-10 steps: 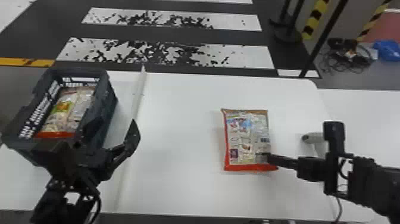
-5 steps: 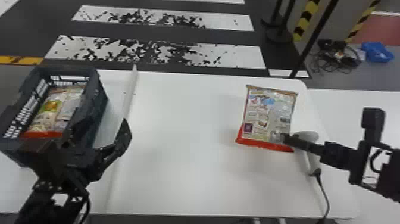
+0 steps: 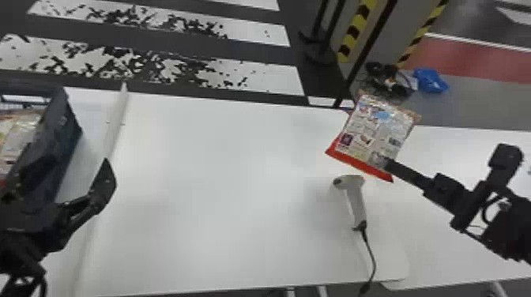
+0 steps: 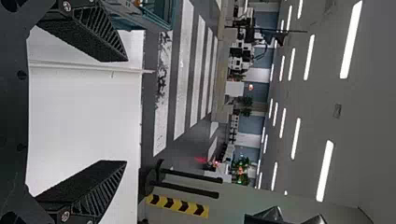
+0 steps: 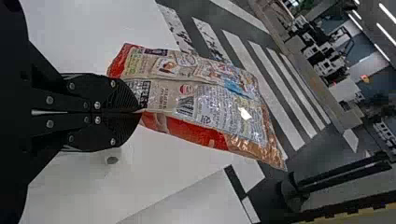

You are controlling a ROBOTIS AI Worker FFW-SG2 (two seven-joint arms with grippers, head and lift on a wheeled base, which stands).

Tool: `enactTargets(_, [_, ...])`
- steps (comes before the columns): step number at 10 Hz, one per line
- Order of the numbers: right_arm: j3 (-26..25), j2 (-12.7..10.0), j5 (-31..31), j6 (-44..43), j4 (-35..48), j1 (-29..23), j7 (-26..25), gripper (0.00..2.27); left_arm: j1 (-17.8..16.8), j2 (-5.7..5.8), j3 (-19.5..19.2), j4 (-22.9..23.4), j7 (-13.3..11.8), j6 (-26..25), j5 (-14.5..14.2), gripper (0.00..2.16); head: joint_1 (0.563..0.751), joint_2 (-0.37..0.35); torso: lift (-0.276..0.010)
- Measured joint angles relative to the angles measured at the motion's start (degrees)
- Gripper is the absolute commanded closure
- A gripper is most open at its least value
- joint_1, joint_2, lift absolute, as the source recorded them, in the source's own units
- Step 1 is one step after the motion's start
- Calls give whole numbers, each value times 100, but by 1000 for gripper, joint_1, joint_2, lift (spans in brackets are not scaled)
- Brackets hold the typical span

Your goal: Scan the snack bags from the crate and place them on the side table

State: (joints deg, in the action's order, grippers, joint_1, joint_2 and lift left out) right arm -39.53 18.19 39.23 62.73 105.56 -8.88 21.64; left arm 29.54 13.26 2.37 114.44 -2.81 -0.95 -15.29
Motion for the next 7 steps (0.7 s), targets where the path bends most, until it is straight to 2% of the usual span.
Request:
enactTargets(3, [-399, 34, 240, -753, -683, 37, -473, 2253, 12, 10, 1, 8, 0, -7, 7, 97, 695, -350, -81])
enactTargets(7, [-518, 86, 326, -1816, -1652, 74, -1338, 2253, 17, 11, 16, 9, 0, -7, 17, 97, 695, -350, -81])
